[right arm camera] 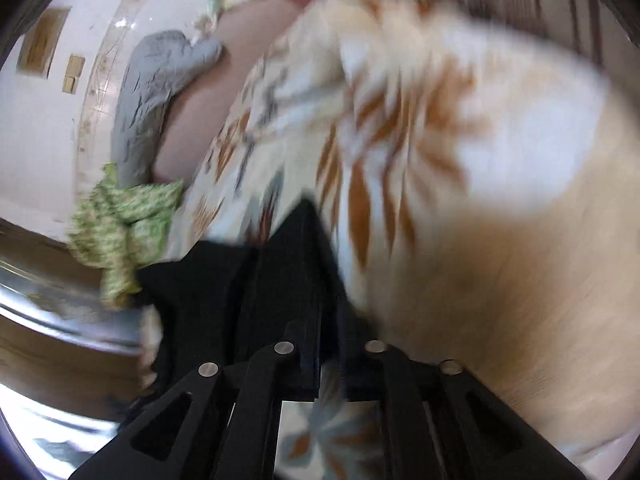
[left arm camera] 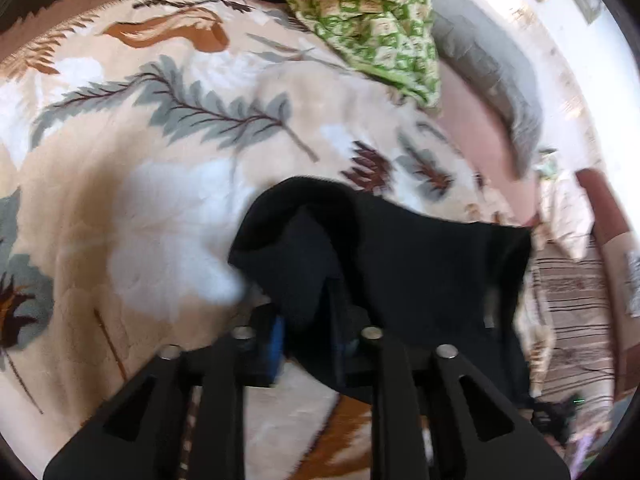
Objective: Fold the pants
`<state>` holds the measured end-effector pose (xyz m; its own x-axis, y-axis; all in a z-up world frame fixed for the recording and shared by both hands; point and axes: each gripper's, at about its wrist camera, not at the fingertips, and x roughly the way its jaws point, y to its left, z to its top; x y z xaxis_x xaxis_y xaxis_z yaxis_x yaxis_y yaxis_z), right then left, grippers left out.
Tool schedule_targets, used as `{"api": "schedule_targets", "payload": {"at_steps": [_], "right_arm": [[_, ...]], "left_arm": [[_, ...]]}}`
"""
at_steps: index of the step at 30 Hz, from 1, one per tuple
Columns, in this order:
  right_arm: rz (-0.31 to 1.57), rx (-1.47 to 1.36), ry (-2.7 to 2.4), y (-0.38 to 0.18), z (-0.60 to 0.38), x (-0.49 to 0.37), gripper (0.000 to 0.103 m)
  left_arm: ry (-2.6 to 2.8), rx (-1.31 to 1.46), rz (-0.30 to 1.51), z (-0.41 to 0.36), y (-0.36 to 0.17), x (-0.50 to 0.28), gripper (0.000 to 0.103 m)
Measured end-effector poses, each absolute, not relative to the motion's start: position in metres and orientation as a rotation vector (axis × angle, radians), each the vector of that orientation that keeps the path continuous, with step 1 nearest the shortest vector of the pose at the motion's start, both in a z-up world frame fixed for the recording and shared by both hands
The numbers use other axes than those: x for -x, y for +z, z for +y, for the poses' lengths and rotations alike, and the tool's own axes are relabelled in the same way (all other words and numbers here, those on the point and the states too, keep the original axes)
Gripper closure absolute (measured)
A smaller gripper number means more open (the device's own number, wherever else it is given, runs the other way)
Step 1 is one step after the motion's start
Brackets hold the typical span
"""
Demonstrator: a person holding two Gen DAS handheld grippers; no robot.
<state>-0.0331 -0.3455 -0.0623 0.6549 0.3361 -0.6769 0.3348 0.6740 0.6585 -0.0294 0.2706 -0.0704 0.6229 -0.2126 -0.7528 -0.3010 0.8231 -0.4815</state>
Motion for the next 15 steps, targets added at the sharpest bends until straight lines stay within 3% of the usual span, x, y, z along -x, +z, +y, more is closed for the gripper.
{"api": "schedule_targets", "payload": {"at_steps": [1,2,4,7,11,15], "right_arm": [[0.846,-0.709,-0.052,-0.042,-0.336,0.032,0.084],[0.818,-0.654,-0.031,-0.032,-0.328,0.032,0.070],[0.757,-0.672,0.178,-0.022,-0.312,0.029,0.055],[0.814,-0.791,0.476,-0.034,-0.286,0.014,0.055],[0.930,-0.774,0.500,-0.047,-0.271,-0.001,0.055],[1.065,-0.759,0.525,-0.069,-0.252,-0.011,0.055]], "left_arm": [[0.056,0.612,0.902,0.270,-0.070,0.031,0.078],[0.074,0.586,0.890,0.270,-0.067,0.033,0.075],[0.132,0.545,0.862,0.275,-0.061,0.040,0.066],[0.193,0.480,0.784,0.280,-0.043,0.052,0.063],[0.107,0.512,0.682,0.270,-0.020,0.069,0.053],[-0.116,0.639,0.757,0.244,-0.025,0.063,0.046]]}}
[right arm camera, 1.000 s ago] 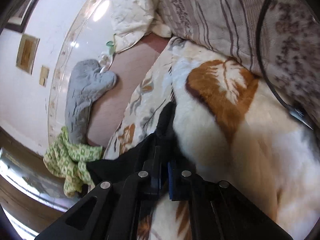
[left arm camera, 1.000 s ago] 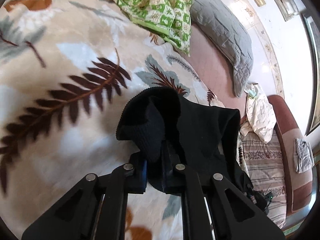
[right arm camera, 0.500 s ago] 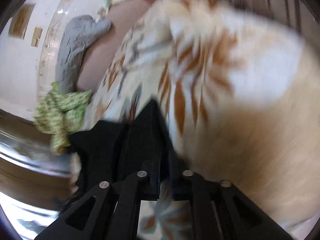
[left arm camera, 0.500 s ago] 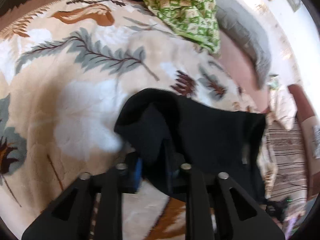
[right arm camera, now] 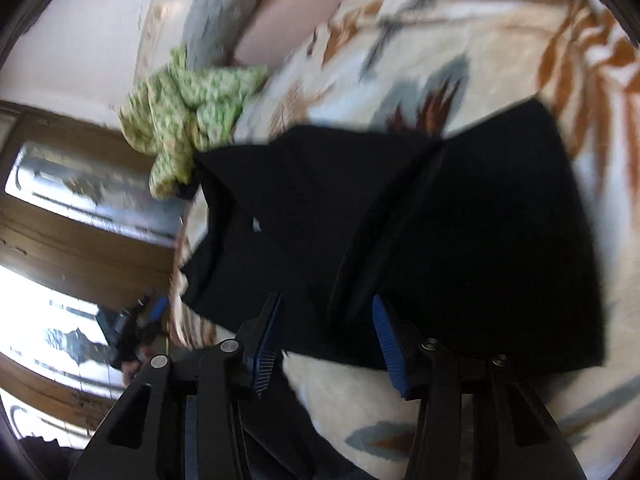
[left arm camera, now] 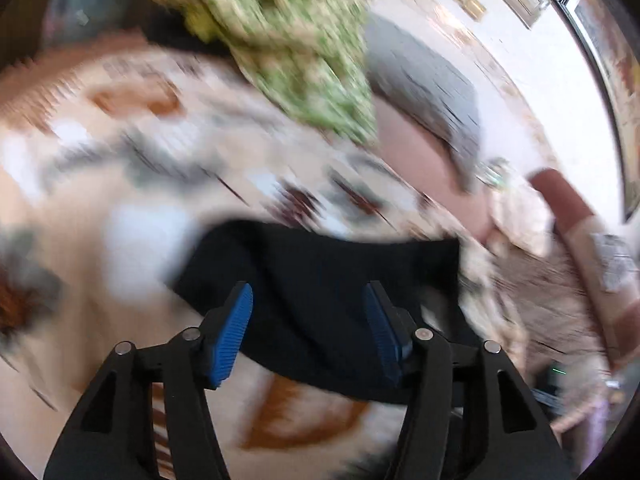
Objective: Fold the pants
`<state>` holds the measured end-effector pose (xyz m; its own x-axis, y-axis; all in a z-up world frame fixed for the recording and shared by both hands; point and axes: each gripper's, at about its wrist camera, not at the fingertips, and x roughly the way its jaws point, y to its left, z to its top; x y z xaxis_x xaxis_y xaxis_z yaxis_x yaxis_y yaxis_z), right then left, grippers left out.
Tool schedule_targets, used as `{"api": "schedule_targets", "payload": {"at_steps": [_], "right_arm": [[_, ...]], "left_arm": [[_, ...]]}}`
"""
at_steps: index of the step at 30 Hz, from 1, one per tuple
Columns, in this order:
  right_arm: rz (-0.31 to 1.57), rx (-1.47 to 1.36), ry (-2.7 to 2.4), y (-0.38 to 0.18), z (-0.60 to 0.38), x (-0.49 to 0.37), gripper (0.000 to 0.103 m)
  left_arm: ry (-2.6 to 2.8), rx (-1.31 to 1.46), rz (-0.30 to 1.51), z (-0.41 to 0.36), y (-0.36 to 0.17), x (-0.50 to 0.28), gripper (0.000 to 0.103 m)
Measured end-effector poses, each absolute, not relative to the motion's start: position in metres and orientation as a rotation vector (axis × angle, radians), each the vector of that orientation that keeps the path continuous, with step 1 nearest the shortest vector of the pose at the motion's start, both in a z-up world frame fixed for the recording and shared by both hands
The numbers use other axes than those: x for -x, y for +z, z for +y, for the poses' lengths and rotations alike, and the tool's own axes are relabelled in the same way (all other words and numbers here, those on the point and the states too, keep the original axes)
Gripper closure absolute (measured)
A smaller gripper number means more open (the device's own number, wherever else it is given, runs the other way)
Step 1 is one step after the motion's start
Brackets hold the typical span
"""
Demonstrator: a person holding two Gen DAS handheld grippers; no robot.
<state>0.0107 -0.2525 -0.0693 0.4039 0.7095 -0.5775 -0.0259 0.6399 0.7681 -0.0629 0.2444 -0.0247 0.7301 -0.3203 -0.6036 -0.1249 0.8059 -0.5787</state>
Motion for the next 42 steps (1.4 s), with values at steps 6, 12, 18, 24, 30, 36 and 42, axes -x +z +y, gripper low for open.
{"api": "schedule_targets", "payload": {"at_steps": [6,12,18,24,30,36,42], "right_arm": [[1.065,-0.749,0.562,-0.071,-0.238,-0.013,0.067],[0.979,-0.714,0.594,-0.055,-0.234,-0.009,0.099],[0.730,-0.732,0.665,-0.008,-0.256,0.020,0.100],[0.401,-0.796,0.813,0.044,-0.281,0.072,0.100],[0.377,-1.083,0.713,0.016,-0.317,0.058,0.100],[0.381,-1.091,0.417,-0.001,-0.342,-0.032,0.091],[0.436,-0.924,0.307,0.003,-0.332,-0.054,0.058]], "left_arm": [[-0.183,0.722,0.986,0.212,-0.067,0.030,0.047],[-0.133,0.806,0.960,0.215,-0.071,0.029,0.070],[-0.133,0.806,0.904,0.226,-0.059,0.034,0.100],[-0.141,0.810,0.700,0.258,-0.013,0.028,0.100],[-0.087,0.851,0.658,0.281,0.000,-0.039,0.100],[0.042,0.674,0.746,0.262,-0.028,-0.136,0.099],[0.071,0.650,0.705,0.252,-0.026,-0.103,0.063]]}}
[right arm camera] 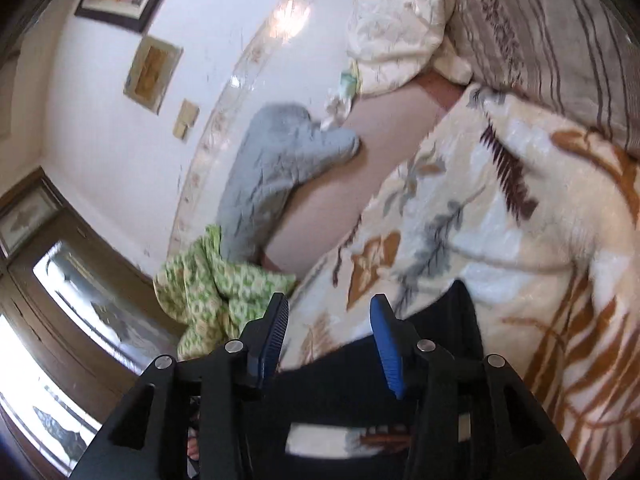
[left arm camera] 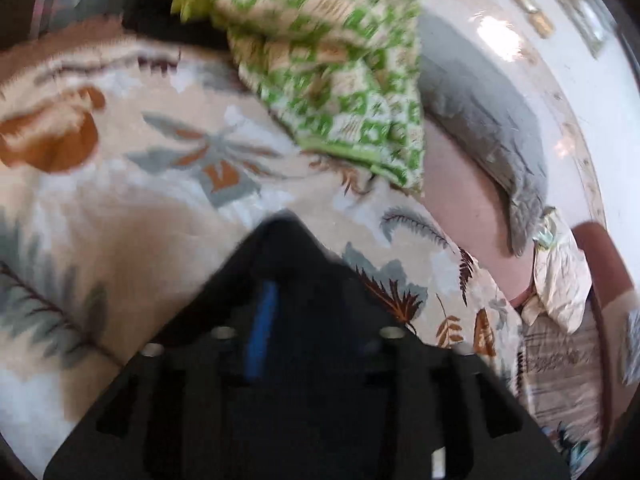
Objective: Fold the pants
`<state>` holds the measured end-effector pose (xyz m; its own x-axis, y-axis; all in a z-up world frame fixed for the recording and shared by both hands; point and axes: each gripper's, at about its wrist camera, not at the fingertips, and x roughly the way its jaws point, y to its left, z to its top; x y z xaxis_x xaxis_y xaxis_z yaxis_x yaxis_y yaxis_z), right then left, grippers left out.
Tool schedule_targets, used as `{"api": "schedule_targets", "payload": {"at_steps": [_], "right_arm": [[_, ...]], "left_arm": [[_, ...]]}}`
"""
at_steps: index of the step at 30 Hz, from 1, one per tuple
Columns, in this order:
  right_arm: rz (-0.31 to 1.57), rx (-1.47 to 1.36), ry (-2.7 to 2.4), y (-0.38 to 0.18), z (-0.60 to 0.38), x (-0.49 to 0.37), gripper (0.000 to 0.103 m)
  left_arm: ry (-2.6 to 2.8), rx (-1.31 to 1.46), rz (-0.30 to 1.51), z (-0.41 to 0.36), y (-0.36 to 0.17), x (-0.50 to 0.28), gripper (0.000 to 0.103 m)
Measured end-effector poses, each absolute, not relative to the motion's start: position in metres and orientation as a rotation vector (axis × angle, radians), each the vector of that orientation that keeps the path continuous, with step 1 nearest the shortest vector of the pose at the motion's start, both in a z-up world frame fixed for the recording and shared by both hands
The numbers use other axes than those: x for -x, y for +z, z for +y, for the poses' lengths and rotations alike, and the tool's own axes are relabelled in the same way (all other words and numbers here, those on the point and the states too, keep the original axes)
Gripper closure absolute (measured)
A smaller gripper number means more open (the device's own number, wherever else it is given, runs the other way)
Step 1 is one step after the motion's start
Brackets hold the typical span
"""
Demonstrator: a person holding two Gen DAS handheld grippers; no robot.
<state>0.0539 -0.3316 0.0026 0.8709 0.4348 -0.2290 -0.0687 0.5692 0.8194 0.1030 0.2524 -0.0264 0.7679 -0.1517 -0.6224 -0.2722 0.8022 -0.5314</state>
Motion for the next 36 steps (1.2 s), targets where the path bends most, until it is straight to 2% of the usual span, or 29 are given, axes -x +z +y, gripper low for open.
{"api": "schedule_targets", "payload": {"at_steps": [5,9,11,12,14,16,18,19,20,22,26,28,32,36], "right_arm": [[0.607,-0.681,0.363,0.010,-0.291,-0.076,0.058],[0.803,-0.492,0.410,-0.012,-0.249,-0.096,0.058],[0.917,-0.433,0.321,-0.031,-0.244,-0.105,0.055],[0.990,-0.429,0.271,-0.048,-0.246,-0.109,0.058],[0.952,-0.472,0.271,-0.048,-0.252,-0.106,0.059],[0.959,-0.485,0.264,-0.048,-0.251,-0.105,0.057],[0.952,-0.496,0.269,-0.047,-0.248,-0.103,0.048],[0.949,-0.500,0.275,-0.044,-0.246,-0.104,0.039],[0.948,-0.494,0.281,-0.043,-0.241,-0.104,0.031],[0.949,-0.444,0.269,-0.039,-0.232,-0.107,0.021],[0.947,-0.263,0.233,-0.034,-0.202,-0.107,0.007],[0.937,-0.263,0.245,-0.035,-0.200,-0.106,0.001],[0.921,-0.327,0.250,-0.035,-0.207,-0.104,0.001],[0.926,-0.277,0.231,-0.036,-0.201,-0.105,0.000]], "left_arm": [[-0.017,0.519,0.675,0.226,-0.019,-0.075,0.055],[-0.024,0.337,0.717,0.187,-0.045,-0.075,0.054],[0.013,0.309,0.752,0.182,-0.065,-0.076,0.054],[0.016,0.315,0.771,0.182,-0.075,-0.077,0.054],[0.002,0.313,0.757,0.181,-0.072,-0.074,0.046],[-0.014,0.281,0.764,0.175,-0.073,-0.076,0.034],[-0.012,0.236,0.774,0.167,-0.073,-0.079,0.029],[-0.008,0.213,0.780,0.163,-0.074,-0.079,0.026],[-0.004,0.196,0.784,0.160,-0.074,-0.080,0.025],[0.011,0.171,0.788,0.157,-0.074,-0.082,0.025],[0.026,0.148,0.793,0.155,-0.076,-0.083,0.025],[0.036,0.132,0.794,0.152,-0.077,-0.083,0.024],[0.051,0.108,0.796,0.149,-0.077,-0.084,0.024],[0.054,0.104,0.794,0.148,-0.077,-0.083,0.023]]}}
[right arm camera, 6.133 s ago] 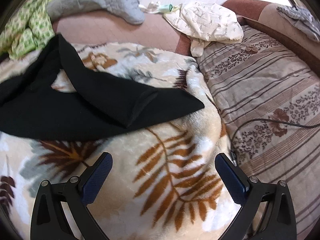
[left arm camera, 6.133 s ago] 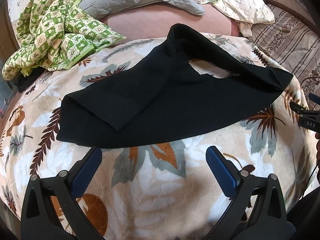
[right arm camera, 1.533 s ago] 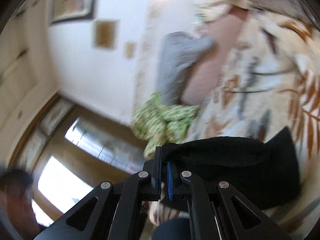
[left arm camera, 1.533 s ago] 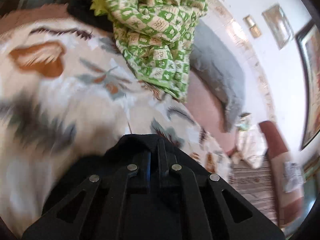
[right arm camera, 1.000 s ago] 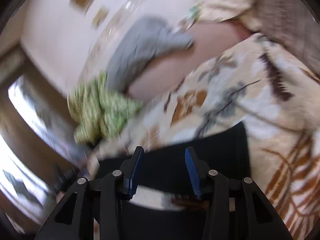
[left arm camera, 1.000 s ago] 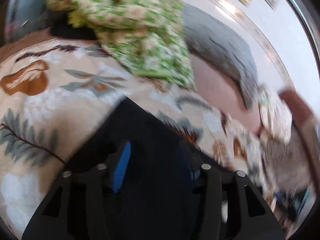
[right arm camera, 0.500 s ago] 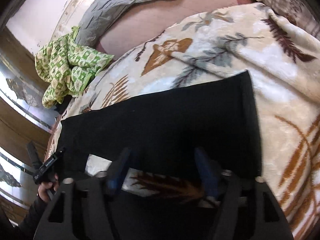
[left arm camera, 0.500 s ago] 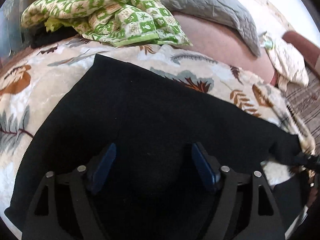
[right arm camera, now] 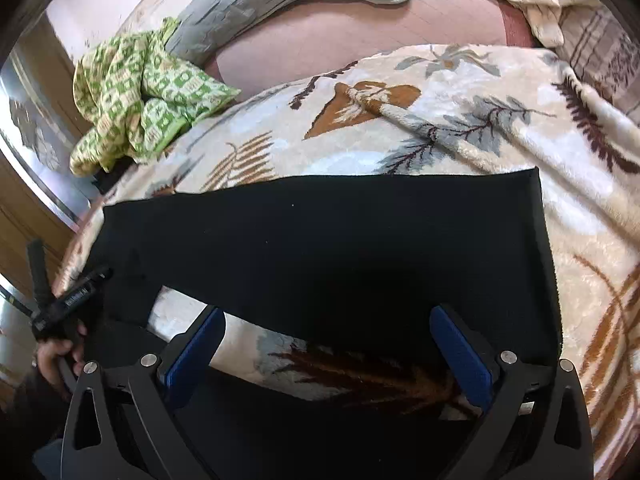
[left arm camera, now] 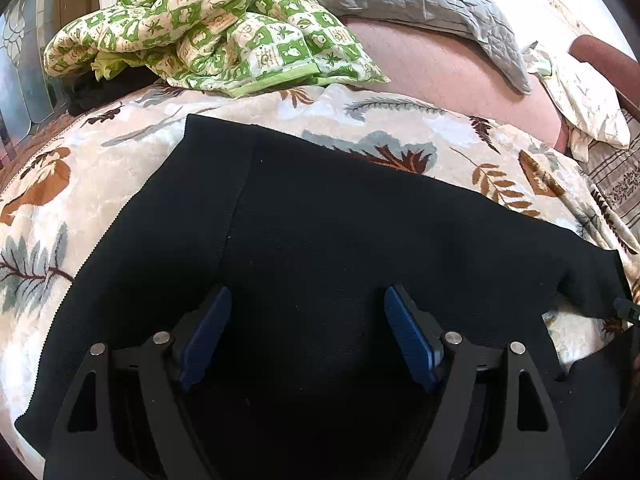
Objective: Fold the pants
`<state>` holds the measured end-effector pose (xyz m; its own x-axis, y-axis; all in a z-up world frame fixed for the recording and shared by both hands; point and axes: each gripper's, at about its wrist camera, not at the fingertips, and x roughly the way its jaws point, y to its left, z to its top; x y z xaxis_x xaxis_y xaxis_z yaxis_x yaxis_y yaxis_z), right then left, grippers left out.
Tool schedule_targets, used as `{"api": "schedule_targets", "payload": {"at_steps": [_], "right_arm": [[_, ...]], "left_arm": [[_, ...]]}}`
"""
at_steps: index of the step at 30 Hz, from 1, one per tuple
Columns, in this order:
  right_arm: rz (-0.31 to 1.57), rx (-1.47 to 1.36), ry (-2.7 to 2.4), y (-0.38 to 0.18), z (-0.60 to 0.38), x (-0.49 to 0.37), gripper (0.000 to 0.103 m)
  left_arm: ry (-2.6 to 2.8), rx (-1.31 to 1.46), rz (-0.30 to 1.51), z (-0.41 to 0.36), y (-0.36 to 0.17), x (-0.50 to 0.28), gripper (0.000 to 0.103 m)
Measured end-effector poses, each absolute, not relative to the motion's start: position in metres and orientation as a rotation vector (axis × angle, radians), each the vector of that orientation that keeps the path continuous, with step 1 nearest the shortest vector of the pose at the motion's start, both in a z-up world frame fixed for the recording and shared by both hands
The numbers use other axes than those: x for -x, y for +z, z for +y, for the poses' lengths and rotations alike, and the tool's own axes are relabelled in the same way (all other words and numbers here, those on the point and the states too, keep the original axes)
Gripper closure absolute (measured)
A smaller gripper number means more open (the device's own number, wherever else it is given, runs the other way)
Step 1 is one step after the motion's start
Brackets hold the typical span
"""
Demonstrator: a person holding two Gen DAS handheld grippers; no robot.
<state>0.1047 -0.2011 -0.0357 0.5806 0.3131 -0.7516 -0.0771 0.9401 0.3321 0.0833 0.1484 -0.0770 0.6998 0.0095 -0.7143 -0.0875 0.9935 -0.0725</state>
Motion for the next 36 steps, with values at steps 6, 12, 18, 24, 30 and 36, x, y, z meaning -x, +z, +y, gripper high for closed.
{"api": "schedule_targets", "payload": {"at_steps": [6,12,18,24,30,36], "right_arm": [[0.943,-0.175,0.201,-0.037,-0.189,-0.105,0.000],[0.973,-0.035,0.175,-0.042,-0.172,-0.106,0.000],[0.967,-0.011,0.173,-0.044,-0.170,-0.101,0.000],[0.981,0.011,0.183,-0.043,-0.168,-0.099,0.000],[0.836,-0.095,0.140,-0.014,-0.185,-0.096,0.002],[0.761,-0.101,0.035,-0.007,-0.198,-0.103,0.001]], "left_arm": [[0.053,0.108,0.793,0.149,-0.077,-0.083,0.023],[0.029,0.129,0.804,0.151,-0.075,-0.084,0.018],[-0.130,0.186,0.896,0.159,-0.070,-0.094,0.000],[-0.206,0.383,0.904,0.191,-0.055,-0.088,0.000],[-0.127,0.244,0.669,0.200,-0.014,-0.068,0.000],[-0.197,0.193,0.643,0.186,-0.018,-0.082,0.000]]}}
